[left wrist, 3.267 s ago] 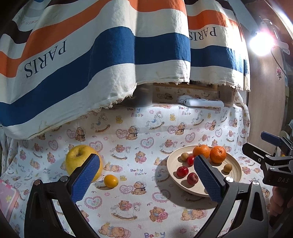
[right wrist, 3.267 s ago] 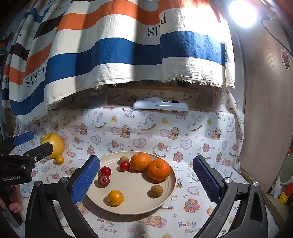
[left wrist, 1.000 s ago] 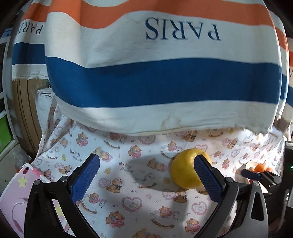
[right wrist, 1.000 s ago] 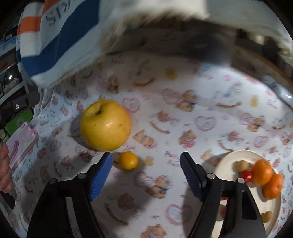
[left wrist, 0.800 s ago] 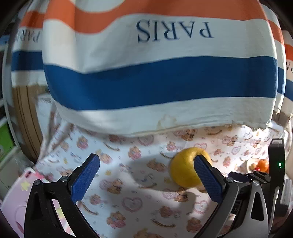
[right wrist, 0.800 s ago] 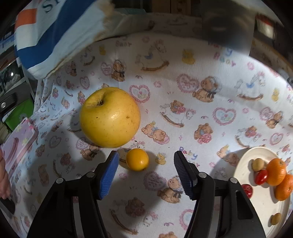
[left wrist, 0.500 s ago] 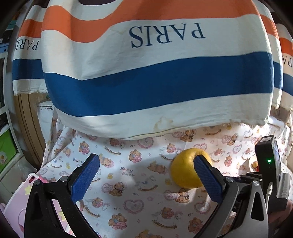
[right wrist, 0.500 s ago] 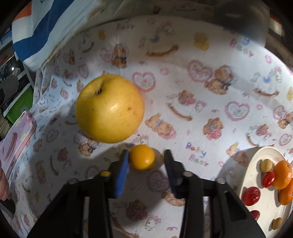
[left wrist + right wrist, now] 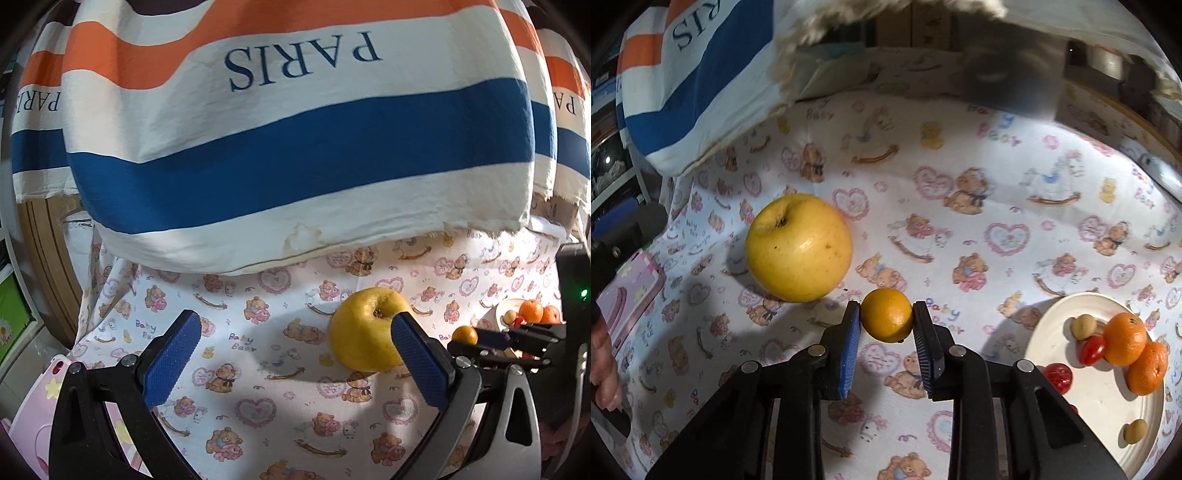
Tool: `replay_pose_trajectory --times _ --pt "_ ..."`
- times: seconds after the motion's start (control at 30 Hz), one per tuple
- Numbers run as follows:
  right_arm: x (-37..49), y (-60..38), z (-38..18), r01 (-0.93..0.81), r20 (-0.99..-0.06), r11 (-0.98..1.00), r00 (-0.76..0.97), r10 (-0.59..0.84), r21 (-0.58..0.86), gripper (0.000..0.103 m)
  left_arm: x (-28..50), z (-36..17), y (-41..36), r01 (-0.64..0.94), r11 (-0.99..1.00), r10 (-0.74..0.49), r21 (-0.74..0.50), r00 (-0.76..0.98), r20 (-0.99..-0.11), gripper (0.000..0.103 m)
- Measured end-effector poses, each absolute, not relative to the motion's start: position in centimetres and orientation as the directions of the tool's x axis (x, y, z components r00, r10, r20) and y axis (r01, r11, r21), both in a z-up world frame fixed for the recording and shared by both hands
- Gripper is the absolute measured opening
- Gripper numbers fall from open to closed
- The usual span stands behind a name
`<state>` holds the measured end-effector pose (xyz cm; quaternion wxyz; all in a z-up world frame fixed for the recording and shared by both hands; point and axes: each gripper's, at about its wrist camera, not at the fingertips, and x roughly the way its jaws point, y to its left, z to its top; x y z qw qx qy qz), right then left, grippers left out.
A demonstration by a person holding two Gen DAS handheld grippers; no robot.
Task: Organize fruits
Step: 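Grasp the large yellow apple with the left tool while the right tool holds the orange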
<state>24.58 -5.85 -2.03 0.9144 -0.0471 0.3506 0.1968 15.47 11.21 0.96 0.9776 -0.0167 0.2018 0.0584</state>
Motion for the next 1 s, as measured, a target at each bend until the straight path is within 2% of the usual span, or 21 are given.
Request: replay_pose_trajectory --times 0.2,0.3,0.4,0.5,0.6,0.7,0.87,1.0 --pt "23.8 -6.9 -1.4 -0.385 -0.637 0.921 0.697 0.328 0.053 0.03 16.6 1.1 10.4 -0.039 0.999 0.037 0.003 0.892 -0.451 0.102" --pt "23.5 -7.7 -1.1 -0.377 -0.626 0.924 0.705 0.332 0.066 0.03 18.3 1.0 10.0 0.026 0.998 -0.052 -0.056 0.852 -0.521 0.102" --pt "23.6 -8.4 -1.1 -0.364 -0.618 0.927 0.709 0.34 0.092 0.03 20.2 0.8 8.9 0.086 0.995 -0.101 -0.054 0.803 -0.587 0.102" --pt "23.6 -9.7 -0.7 -0.362 -0.609 0.924 0.709 0.357 0.121 0.03 21.7 0.5 7.4 0.135 0.991 -0.112 -0.012 0.763 -0.636 0.102" --pt "23.2 -10.7 -0.1 -0.354 -0.592 0.926 0.721 0.361 0.133 0.03 23.3 -0.4 6.6 0.167 0.986 -0.137 -0.023 0.716 -0.685 0.102" --pt "23.0 -11.3 0.4 -0.351 -0.584 0.927 0.728 0.36 0.133 0.03 24.6 -1.4 6.1 0.157 0.988 -0.11 0.0 0.693 -0.713 0.101" --pt "22.3 -12.1 0.9 -0.349 -0.583 0.929 0.733 0.35 0.119 0.03 26.5 -2.7 6.4 0.13 0.991 -0.112 -0.033 0.664 -0.739 0.099" --pt "21.3 -14.0 0.9 -0.325 -0.591 0.942 0.746 0.308 0.08 0.03 27.9 -3.9 6.6 0.113 0.992 -0.122 -0.064 0.634 -0.764 0.093"
